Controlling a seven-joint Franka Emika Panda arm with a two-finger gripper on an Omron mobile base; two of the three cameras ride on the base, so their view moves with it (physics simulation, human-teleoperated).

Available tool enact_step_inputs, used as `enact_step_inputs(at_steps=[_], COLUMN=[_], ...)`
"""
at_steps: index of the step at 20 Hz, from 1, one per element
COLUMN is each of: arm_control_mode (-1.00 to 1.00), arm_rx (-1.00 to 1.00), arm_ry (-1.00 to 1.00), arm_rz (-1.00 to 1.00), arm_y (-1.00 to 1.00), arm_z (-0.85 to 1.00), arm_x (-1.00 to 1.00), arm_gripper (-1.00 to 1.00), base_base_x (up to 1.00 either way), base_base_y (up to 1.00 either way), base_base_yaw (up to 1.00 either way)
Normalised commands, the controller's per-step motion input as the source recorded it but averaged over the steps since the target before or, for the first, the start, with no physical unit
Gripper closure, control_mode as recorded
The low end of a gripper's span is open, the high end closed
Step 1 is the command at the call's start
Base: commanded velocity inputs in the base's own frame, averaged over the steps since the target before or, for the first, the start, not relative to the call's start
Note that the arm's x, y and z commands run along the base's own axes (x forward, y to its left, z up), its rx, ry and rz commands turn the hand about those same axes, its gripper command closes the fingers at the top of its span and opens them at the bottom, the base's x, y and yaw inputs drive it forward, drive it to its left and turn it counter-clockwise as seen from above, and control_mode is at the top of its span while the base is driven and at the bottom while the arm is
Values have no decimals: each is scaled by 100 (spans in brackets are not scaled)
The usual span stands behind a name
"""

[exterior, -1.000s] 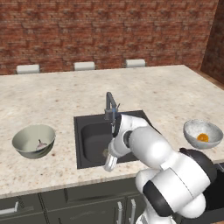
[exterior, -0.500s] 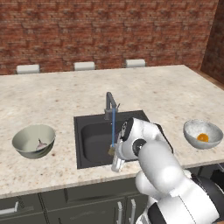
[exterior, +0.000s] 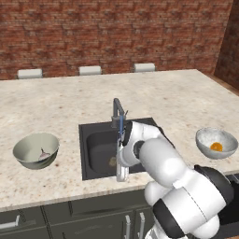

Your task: Pick the garlics from the sink and place them in one bowl. Place the orange in the other bowl. Then turn off the sink faucet.

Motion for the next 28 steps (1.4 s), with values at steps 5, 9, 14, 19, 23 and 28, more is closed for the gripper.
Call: enact_step_inputs(at_steps=[5, 9, 14, 19, 23, 28], arm_control_mode=[-100, -100, -100, -100, -100, -100], arm_rx=[-30, -44, -47, -40, -33, -33], arm_ry=[31, 0, -1, 0, 0, 0], arm_rz=[22, 21, 21, 22, 20, 19], arm_y=[84, 92, 89, 57, 36, 47], arm_z=[100, 100, 100, 100, 100, 100], arm_x=[0, 0, 0, -1, -6, -24], arm_gripper=[100, 100, 100, 100, 100, 100], base_base_x=[0, 0, 0, 0, 0, 0], base_base_y=[0, 0, 0, 0, 0, 0], base_base_yaw=[0, 0, 0, 0, 0, 0])
